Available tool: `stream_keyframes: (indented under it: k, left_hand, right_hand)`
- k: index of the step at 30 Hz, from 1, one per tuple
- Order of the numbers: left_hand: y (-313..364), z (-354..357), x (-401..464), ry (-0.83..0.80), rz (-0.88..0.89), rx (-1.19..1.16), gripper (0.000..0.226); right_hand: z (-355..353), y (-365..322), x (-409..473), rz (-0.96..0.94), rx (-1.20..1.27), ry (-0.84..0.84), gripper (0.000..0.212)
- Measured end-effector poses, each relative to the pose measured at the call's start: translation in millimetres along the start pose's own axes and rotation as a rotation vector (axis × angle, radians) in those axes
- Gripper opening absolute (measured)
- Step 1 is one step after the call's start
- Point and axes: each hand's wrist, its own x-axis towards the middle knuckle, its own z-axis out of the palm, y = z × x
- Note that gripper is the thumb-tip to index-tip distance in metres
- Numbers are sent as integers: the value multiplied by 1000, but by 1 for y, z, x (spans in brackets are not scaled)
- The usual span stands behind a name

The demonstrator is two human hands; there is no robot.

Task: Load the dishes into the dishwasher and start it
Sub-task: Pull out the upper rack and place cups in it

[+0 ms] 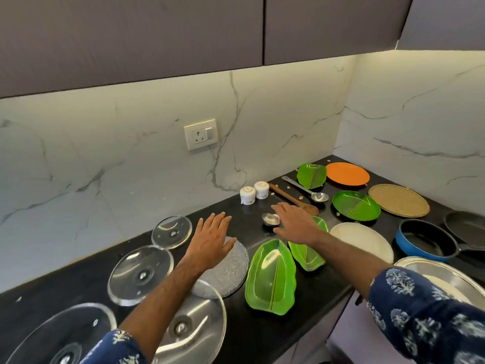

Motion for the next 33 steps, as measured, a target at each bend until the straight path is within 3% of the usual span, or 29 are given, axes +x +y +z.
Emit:
stream_keyframes:
  k: [12, 16, 20, 24, 27, 30, 33]
  left_hand:
    - [11, 31, 219, -240, -48, 100, 59]
    - [2, 45, 250, -287, -32, 165, 60]
    - [-10, 56, 272, -312, 6, 201, 60]
    - [-10, 65, 292, -306, 16, 182, 61]
    - [-8, 71, 306, -274, 37, 155, 58]
    - [-15, 83, 318, -284, 29, 136, 59]
    - [-20, 101, 336, -313, -37, 47, 64]
  right_hand:
    - [54, 125, 190, 52, 198, -83, 68]
    - [72, 138, 241, 81, 254, -104, 62]
    - [95, 138, 284, -42, 153, -120, 78]
    - [110, 131, 298, -89, 73, -114, 64]
    - [113, 129, 297, -80, 86, -82, 67]
    - [119, 143, 282, -59, 244, -68, 78]
    - [106, 166, 246, 194, 826, -3, 61]
